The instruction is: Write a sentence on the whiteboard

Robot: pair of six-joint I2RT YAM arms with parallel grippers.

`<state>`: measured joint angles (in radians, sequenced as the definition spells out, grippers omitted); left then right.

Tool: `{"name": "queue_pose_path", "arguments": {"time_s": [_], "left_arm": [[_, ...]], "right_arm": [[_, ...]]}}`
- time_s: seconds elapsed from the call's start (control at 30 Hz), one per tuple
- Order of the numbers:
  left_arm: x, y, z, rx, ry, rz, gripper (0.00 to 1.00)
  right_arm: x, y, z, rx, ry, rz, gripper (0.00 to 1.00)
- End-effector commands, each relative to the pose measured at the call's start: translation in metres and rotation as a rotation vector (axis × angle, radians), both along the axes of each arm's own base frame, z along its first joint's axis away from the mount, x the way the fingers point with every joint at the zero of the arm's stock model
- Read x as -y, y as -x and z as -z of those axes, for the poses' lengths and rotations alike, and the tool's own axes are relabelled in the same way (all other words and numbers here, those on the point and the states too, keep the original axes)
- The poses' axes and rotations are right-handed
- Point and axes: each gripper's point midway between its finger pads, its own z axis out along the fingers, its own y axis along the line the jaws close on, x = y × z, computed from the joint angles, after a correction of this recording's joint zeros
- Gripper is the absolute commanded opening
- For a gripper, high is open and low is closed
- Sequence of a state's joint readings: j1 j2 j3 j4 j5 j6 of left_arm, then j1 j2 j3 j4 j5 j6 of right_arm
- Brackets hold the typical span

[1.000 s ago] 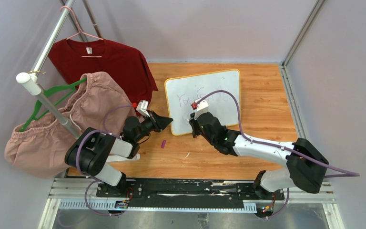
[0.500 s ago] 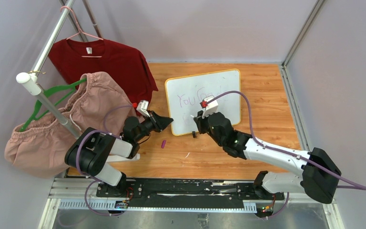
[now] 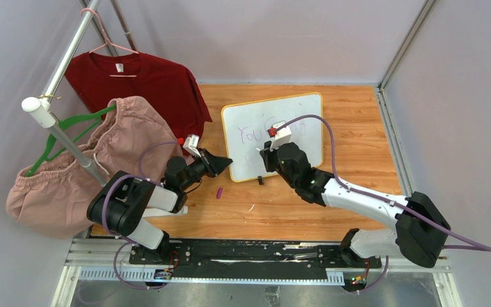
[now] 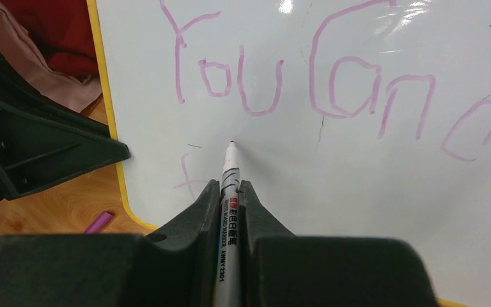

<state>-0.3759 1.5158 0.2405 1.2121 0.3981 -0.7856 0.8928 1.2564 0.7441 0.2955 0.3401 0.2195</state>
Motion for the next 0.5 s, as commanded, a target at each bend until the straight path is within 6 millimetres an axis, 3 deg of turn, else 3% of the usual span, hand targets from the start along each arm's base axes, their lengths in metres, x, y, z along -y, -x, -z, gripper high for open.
{"name": "queue_pose_path", "arguments": {"time_s": [0.0,0.47], "left_arm": [[0.002,0.000,-0.014,0.056,0.033,0.003,0.00],[0.002,0.000,-0.018,0.065,0.042,0.004,0.00]], "right_arm": [[-0.006,-0.011,-0.017,0.033,-0.040,0.001,0.00],[0.004,-0.004,0.023,-0.054,0.011,0.023,0.00]]}}
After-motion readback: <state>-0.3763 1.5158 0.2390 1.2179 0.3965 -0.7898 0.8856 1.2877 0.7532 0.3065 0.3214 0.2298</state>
